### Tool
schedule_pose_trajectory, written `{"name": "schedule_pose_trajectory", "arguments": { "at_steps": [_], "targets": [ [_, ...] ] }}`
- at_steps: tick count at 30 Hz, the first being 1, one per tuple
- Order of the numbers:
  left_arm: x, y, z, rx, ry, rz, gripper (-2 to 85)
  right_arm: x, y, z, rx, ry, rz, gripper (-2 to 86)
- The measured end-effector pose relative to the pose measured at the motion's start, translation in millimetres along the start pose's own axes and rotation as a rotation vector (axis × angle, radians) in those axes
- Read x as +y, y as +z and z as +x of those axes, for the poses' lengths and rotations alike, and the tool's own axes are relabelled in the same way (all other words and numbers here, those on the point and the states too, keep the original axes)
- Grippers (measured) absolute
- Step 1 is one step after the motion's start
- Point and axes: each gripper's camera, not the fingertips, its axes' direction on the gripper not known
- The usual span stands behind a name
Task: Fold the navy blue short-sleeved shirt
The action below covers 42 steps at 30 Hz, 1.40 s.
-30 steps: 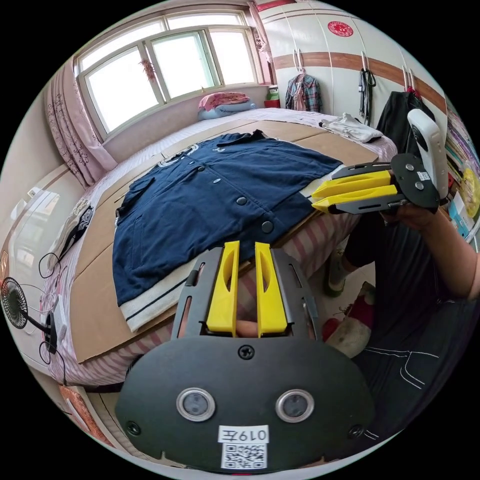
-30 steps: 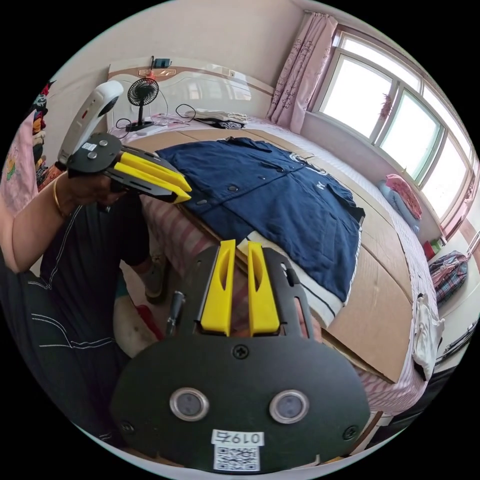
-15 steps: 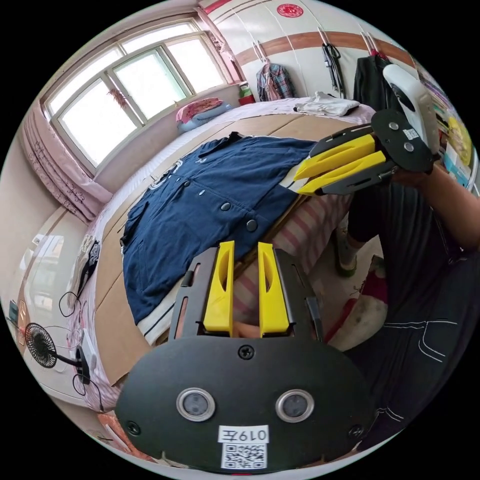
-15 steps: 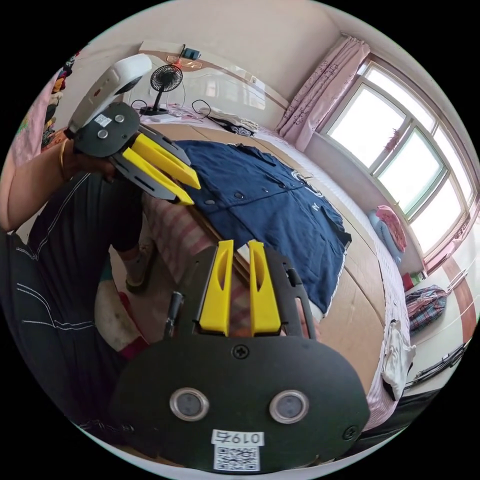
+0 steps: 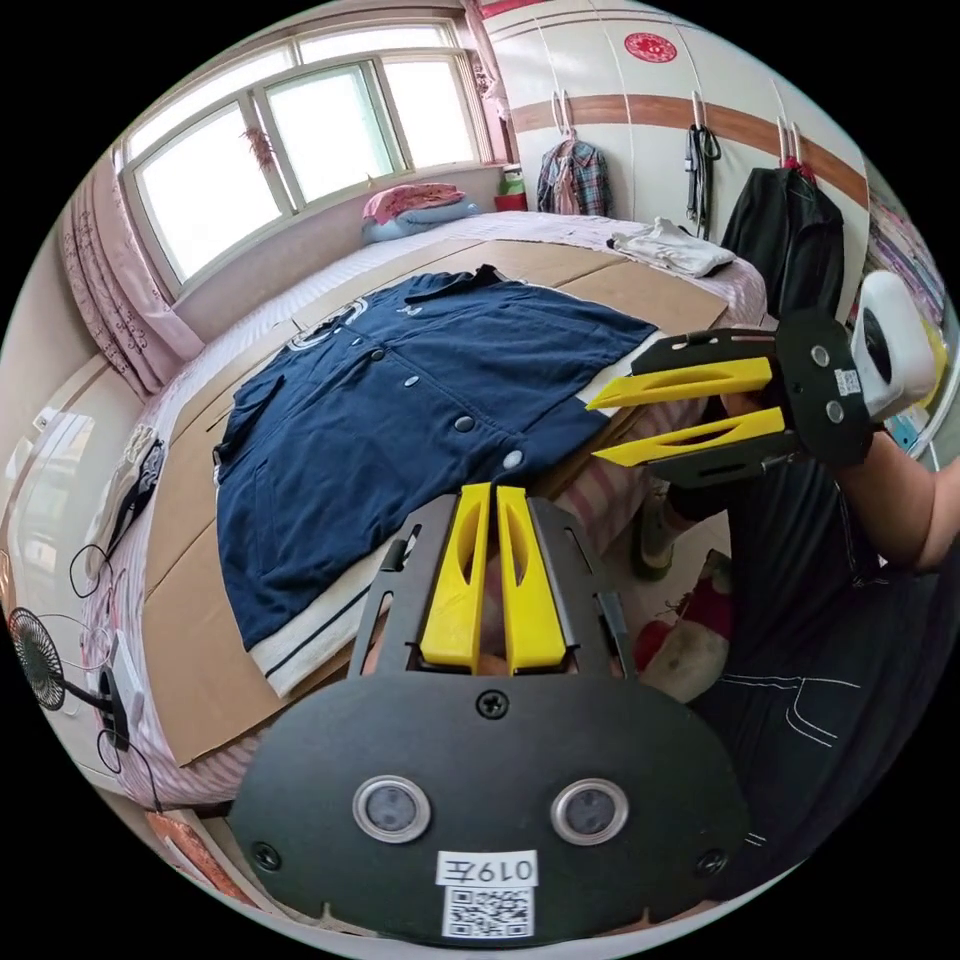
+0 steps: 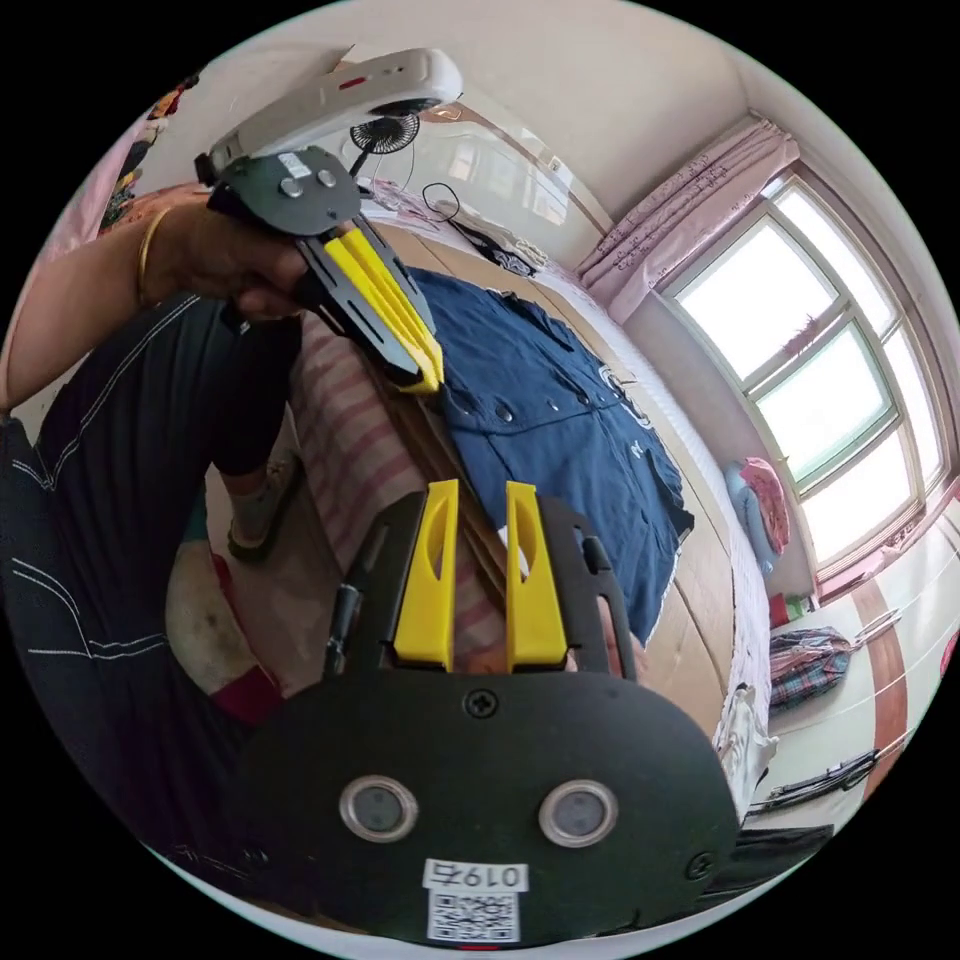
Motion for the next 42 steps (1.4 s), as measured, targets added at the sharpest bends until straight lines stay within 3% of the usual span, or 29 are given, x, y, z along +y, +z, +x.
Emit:
{"name": "schedule_pose_trajectory", "arguments": {
  "at_steps": [9,16,21,26,35,42],
  "targets": [
    [11,2,-8,0.109,-0.074,0.036,1.5,-30,25,-29,0.033,-0.103,-0.032,6.7],
    [27,1,18,0.073,-0.005,0.048,4.0,-45,37,-36,0.046,-0.14,-0.068,-0.5],
    [33,-4,56,-0.13,0.132,0.073,7.3,-53,39,-5,-0.108,0.002,-0.053,-0.9],
    [29,7,68,-0.34,0.186,-0.03,6.4,-57,41,15,-0.148,0.053,-0.042,-0.9],
    [61,3,62,-0.531,0.312,-0.226,3.6,-55,60,13,-0.103,0.032,-0.071,-0.9],
    [58,6,56,-0.597,0.313,-0.275,1.4,-60,68,21,-0.09,0.049,-0.072,-0.9]
  ]
}}
